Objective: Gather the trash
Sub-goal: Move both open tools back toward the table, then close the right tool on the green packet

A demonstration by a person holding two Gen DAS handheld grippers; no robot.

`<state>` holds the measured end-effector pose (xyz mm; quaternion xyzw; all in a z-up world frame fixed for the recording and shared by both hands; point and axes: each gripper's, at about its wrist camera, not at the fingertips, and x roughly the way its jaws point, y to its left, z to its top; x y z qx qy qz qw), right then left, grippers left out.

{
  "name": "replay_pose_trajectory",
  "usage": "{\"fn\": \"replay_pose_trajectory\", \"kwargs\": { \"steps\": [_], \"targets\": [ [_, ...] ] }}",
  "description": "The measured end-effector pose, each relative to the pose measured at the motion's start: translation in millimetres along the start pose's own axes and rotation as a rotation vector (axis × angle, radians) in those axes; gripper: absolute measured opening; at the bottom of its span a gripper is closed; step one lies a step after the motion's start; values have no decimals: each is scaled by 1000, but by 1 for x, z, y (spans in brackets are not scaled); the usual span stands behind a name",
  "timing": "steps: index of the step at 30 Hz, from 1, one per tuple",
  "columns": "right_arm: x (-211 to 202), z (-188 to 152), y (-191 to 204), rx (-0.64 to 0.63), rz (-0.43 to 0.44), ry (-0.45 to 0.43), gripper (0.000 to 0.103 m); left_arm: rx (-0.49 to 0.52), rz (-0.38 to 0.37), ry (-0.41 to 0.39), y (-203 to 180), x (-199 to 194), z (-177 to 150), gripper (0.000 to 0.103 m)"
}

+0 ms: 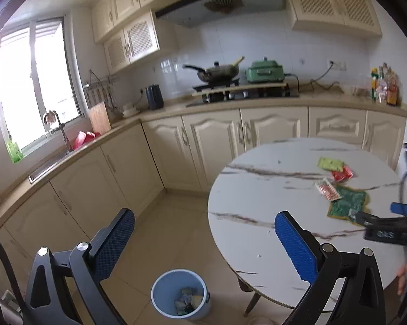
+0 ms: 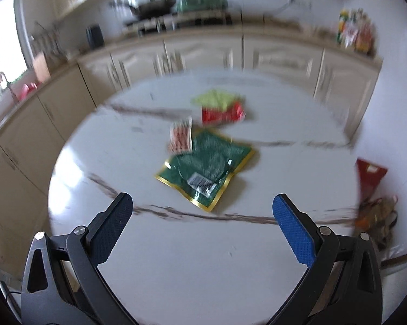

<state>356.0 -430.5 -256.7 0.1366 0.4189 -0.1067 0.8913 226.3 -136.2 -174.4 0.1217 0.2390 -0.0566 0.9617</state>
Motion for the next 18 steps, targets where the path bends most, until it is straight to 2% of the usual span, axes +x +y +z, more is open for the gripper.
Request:
{"fn": "replay_pose_trajectory", "kwargs": {
  "steps": [3, 9, 15, 18],
  "targets": [
    [36, 5, -2, 19, -2, 69, 103, 15, 2, 30, 4, 24, 11, 102],
    [70, 25, 4, 6, -45, 110, 103, 13, -17, 74, 7, 69, 34, 102],
    [89, 33, 3, -54, -76, 124, 103, 20, -141, 138, -7, 109, 59, 102],
    [87, 30, -1, -94, -57, 105, 103, 31, -186, 160, -14, 124, 75, 102]
  ]
}}
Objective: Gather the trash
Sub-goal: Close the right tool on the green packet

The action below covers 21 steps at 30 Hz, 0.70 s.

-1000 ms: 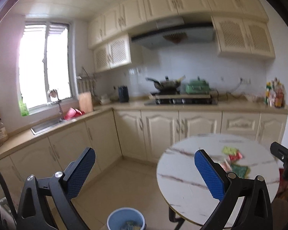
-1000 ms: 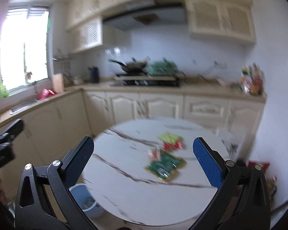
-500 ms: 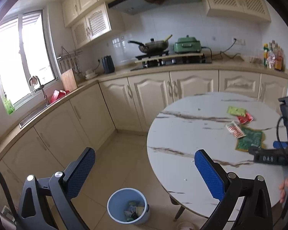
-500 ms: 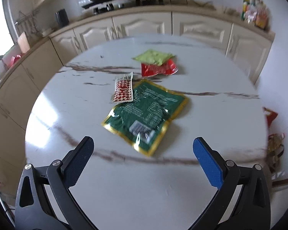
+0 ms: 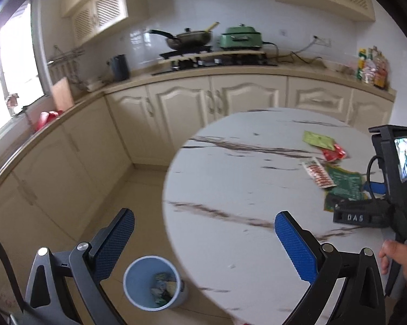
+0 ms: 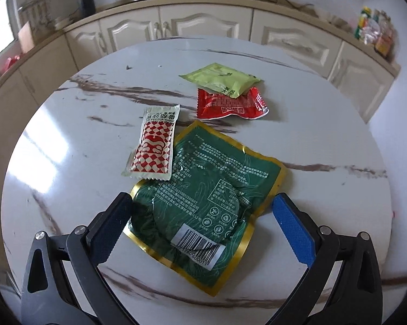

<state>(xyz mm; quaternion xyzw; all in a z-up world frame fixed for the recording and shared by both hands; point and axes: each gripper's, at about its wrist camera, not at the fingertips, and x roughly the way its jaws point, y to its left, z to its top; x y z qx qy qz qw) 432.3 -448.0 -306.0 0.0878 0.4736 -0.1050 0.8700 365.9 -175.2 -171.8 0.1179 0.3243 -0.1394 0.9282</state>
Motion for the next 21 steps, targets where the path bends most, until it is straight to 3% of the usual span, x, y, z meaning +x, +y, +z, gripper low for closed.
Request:
{"fn": "replay_pose_trajectory", "kwargs": {
  "steps": [5, 11, 17, 21],
  "targets": [
    [-4, -4, -15, -33, 24, -8, 98, 32, -59, 36, -9, 22, 26, 102],
    [-14, -11, -37, -56, 49, -27, 71, 66, -156, 118, -27, 63, 50, 102],
    [-15, -10, -47, -100, 87, -34, 64, 42, -265, 230, -47, 114, 79, 102],
    [-15, -11, -55, -111, 105, -37, 61, 26, -278, 269, -56, 142, 100, 102]
  ]
}}
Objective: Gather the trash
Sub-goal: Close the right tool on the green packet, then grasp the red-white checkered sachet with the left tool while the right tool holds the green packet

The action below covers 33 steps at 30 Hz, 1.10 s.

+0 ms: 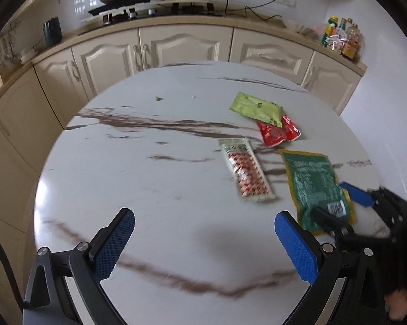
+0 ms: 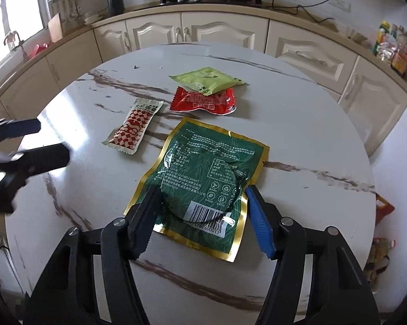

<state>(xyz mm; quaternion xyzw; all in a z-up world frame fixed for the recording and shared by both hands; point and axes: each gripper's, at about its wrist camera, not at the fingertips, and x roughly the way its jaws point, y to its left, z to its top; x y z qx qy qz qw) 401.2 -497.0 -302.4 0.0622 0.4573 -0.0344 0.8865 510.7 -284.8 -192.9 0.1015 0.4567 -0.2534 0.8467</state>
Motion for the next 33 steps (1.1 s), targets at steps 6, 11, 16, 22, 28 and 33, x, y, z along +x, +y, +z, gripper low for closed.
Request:
{"fn": "replay_pose_trajectory", "kwargs": {
  "steps": [6, 11, 16, 22, 28, 33],
  "targets": [
    [-4, -6, -26, 42, -25, -11, 61, 33, 21, 43, -17, 46, 33, 101],
    [-4, -5, -31, 44, -19, -19, 61, 11, 30, 57, -18, 72, 45, 100],
    [-2, -4, -33, 44, -18, -23, 62, 28, 54, 7, -21, 86, 56, 84],
    [-1, -2, -33, 48, -12, -28, 64, 82, -5, -30, -40, 88, 40, 32],
    [-3, -1, -48, 143, 44, -45, 65, 62, -46, -39, -30, 82, 31, 14],
    [-10, 2, -50, 221, -6, -67, 83, 59, -54, -44, -30, 57, 22, 10]
  ]
}}
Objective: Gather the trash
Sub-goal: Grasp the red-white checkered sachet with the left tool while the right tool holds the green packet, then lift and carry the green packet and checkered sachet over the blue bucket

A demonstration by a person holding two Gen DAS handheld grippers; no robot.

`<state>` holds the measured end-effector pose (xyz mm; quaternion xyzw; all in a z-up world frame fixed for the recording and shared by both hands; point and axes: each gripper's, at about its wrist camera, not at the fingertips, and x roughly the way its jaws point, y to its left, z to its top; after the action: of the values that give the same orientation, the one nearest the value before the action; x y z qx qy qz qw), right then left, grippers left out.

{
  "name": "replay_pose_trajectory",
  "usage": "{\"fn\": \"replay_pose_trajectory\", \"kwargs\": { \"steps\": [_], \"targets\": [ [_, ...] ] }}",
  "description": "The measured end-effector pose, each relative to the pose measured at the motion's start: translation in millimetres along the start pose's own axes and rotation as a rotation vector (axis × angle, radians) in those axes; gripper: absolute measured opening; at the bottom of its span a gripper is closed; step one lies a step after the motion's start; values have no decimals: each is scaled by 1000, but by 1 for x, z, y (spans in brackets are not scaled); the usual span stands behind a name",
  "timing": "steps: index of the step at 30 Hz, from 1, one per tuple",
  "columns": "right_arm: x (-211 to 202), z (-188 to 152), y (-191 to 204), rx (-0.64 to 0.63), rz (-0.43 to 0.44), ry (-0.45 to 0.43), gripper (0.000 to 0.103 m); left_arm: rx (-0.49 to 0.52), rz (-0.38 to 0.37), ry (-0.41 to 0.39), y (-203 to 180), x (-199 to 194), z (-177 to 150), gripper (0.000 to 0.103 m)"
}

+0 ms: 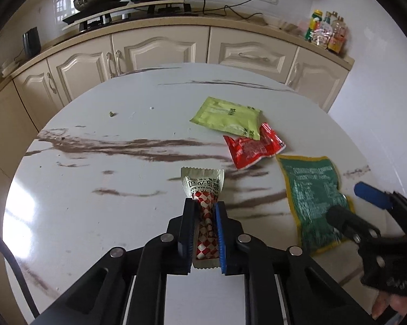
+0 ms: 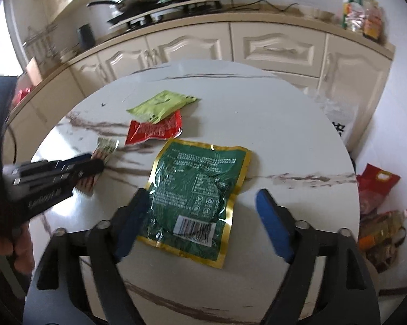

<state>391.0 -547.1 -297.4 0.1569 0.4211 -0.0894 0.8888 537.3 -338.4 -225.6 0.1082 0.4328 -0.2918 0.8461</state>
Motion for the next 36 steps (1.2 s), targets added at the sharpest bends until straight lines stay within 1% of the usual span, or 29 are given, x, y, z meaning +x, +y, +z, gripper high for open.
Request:
{"fn": "replay_pose_trajectory", "kwargs": {
  "steps": [5, 6, 9, 11, 13, 14, 17, 18, 20, 21, 27, 32, 33, 36],
  "targets": [
    [11, 4, 16, 23, -36, 31, 84, 5, -7, -19, 4, -29, -11, 10],
    [15, 4, 19, 27, -47, 38, 84, 6, -5, -33, 6, -38, -14, 10],
    [20, 5, 24, 25, -82, 46, 88, -4, -21, -37, 14, -51, -19, 10],
    [24, 6, 28, 8, -101, 54, 89, -19, -27, -41, 20, -59, -22, 10],
    [29, 5, 35, -46, -142, 69, 90, -27, -34, -48, 25, -68, -25, 10],
    [30, 6, 38, -61, -148, 72, 90, -27, -36, -49, 27, -72, -26, 10],
    [31, 6, 40, -89, -123, 73, 89, -33, -48, -50, 33, -83, -30, 10],
    [30, 5, 39, -101, -121, 71, 84, -36, -57, -52, 35, -88, -33, 10],
    [28, 3, 38, -106, -119, 67, 79, -42, -60, -57, 38, -96, -36, 10],
    [26, 2, 37, -107, -117, 63, 73, -42, -65, -59, 39, -101, -40, 10],
    [19, -2, 37, -124, -105, 58, 63, -50, -85, -66, 52, -127, -52, 10],
    [15, -7, 38, -136, -95, 54, 61, -65, -95, -77, 63, -145, -60, 10],
    [12, -8, 38, -130, -91, 46, 58, -69, -91, -83, 67, -151, -63, 10],
    [7, -10, 38, -120, -76, 39, 56, -79, -91, -94, 72, -164, -69, 10]
  ]
}}
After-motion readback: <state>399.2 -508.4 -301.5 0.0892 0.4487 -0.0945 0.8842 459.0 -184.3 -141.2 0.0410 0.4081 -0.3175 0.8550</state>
